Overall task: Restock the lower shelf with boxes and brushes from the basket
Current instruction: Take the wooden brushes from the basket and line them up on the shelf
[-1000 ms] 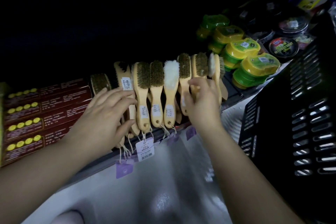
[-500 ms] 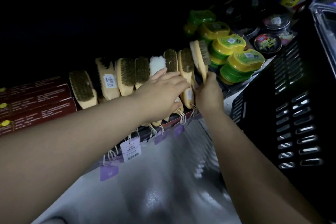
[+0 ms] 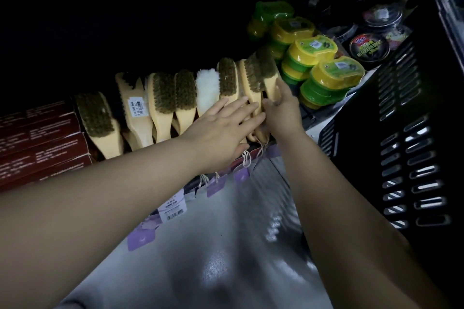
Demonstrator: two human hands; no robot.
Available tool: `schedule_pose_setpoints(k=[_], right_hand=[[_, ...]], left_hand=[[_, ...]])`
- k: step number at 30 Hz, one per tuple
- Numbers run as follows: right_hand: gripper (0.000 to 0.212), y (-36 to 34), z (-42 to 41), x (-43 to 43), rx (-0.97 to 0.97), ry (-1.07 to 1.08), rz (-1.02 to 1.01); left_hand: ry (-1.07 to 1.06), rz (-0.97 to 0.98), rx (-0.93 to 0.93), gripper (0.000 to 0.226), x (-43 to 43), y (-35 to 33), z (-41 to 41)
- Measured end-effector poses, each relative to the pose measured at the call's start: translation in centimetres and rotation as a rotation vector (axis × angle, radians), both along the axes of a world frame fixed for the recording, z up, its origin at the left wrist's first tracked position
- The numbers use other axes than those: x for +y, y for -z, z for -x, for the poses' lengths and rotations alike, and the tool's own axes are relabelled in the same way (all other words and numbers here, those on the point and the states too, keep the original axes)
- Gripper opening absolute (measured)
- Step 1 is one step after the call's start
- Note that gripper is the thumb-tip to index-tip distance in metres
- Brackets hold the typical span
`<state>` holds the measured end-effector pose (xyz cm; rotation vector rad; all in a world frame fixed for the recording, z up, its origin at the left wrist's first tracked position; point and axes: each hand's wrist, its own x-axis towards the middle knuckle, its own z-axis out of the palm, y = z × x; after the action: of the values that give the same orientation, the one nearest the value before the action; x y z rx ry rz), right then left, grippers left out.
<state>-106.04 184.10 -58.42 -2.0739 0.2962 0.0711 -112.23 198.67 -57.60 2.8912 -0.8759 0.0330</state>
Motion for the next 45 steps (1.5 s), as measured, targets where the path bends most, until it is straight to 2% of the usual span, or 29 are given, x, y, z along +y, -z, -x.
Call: schedule_pose_setpoints(k=[4, 7, 10, 14, 20, 31, 36, 41, 43, 45], right_hand=[[0.056, 0.3, 0.5, -0.3, 0.011, -0.084, 0.029], [0.055, 0.4, 0.7, -0.9, 0.013, -0.150, 0.134], [0.060, 0.7, 0.8, -1.3, 0.046, -0.207, 0.143], [0.063, 0.7, 0.4, -1.4, 0.084, -0.167, 0.105], [0.048, 0.9, 0.8, -1.3, 0.031, -0.042, -0.015], [0.049, 0.8, 0.7, -2.0, -0.033, -0.138, 0.057], [0.041, 1.0, 0.5, -1.6, -0.057, -0.067, 0.037], [0.050, 0.5, 0.8, -1.3, -0.001, -0.016, -0.001], [0.050, 0.0, 1.0, -1.3, -0.007, -0.001, 0.061], [0.047, -0.5, 1.6, -0.9, -0.100, -0.014, 0.213]], left_hand=[[0.019, -0.090, 0.017, 0.056, -0.2, 0.0, -0.1], [0.014, -0.116, 0.030, 0.056, 0.4, 0.5, 0.5], [0.007, -0.108, 0.008, 0.055, 0.8, 0.8, 1.0], [0.008, -0.031, -0.012, 0.054, 0.9, 0.4, 1.3], [-0.034, 0.085, -0.039, 0.051, 2.4, -0.5, 1.8], [-0.092, 0.165, -0.034, 0.046, 3.7, -0.8, 2.5], [-0.095, 0.184, -0.035, 0.045, 3.9, -0.8, 2.5], [-0.141, 0.232, -0.049, 0.046, 4.8, -1.2, 2.4], [-0.180, 0.255, -0.056, 0.048, 5.5, -1.5, 2.4], [-0.224, 0.278, -0.061, 0.050, 6.6, -1.8, 2.5]])
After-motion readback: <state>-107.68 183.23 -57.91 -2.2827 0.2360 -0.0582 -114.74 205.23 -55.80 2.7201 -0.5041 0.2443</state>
